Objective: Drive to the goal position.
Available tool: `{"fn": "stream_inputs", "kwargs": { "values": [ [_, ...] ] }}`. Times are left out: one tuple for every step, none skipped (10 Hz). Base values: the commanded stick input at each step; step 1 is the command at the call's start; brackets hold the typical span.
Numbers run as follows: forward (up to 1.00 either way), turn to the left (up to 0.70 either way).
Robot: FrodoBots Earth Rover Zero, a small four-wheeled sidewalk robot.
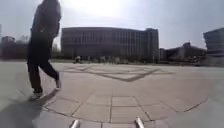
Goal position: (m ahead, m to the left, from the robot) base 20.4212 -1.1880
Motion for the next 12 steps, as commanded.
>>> {"fn": "stream_inputs", "kwargs": {
  "values": [
    [0.85, 0.01],
    [0.85, 0.01],
    [0.85, -0.03],
    [0.85, -0.08],
    [0.85, -0.13],
    [0.85, -0.17],
    [0.85, -0.16],
    [0.85, -0.05],
    [0.85, 0.01],
    [0.85, 0.01],
    [0.85, 0.01],
    [0.85, -0.06]
  ]
}}
